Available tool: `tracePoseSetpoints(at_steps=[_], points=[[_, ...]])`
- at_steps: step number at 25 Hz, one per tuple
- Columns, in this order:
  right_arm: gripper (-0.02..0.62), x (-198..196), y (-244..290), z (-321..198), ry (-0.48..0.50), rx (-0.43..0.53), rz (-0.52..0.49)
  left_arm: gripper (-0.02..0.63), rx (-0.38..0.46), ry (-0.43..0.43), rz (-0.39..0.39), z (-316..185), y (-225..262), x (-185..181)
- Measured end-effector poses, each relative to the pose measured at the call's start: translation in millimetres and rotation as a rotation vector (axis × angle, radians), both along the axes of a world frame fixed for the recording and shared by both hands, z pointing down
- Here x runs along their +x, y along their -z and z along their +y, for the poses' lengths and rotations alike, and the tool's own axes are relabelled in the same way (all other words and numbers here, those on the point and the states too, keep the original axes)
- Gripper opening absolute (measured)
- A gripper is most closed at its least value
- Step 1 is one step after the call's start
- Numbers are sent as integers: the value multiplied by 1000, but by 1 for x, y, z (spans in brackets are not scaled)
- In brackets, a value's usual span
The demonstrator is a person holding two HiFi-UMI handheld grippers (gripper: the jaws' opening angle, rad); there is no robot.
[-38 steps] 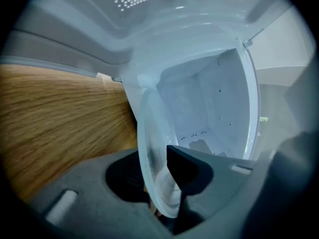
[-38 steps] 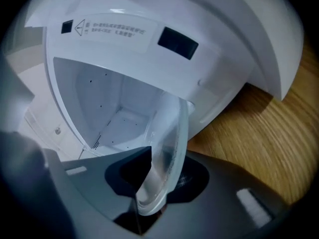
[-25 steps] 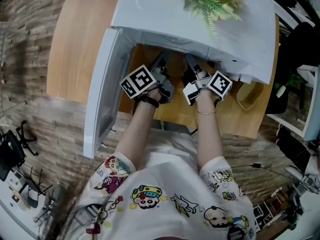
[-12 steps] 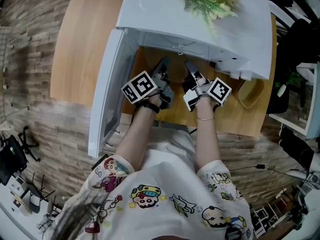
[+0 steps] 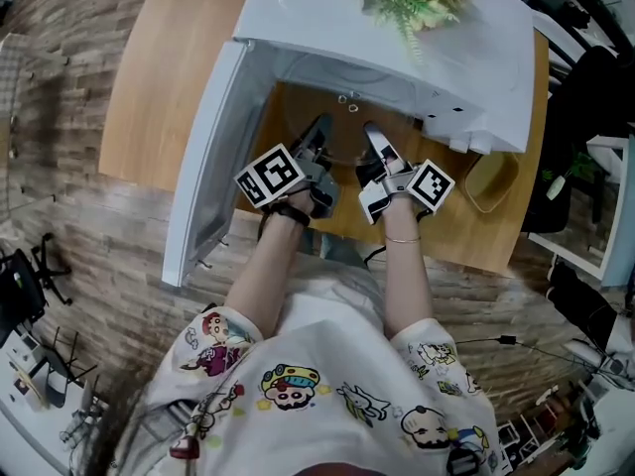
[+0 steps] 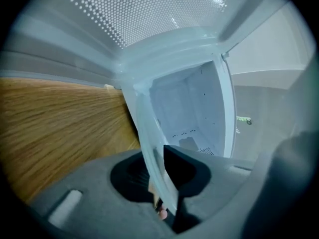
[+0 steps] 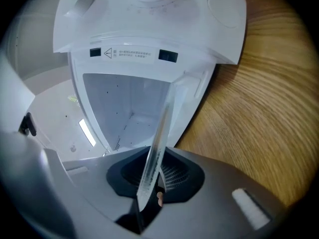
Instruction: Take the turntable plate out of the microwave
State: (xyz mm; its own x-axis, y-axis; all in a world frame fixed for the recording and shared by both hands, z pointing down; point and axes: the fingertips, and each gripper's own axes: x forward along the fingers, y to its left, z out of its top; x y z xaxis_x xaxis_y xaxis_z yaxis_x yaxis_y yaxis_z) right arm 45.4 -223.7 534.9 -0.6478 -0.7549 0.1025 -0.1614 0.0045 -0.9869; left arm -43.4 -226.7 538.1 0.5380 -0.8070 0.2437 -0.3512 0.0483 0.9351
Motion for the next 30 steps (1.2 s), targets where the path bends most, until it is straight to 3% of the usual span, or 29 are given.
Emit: tracePoseSetpoints(at_steps=[16, 30], points=[[71, 6, 38, 75, 69, 82, -1, 58, 61, 25, -3, 79, 40, 8], [72, 17, 82, 174, 91, 134, 0, 58, 119, -52, 16, 176, 80, 23]])
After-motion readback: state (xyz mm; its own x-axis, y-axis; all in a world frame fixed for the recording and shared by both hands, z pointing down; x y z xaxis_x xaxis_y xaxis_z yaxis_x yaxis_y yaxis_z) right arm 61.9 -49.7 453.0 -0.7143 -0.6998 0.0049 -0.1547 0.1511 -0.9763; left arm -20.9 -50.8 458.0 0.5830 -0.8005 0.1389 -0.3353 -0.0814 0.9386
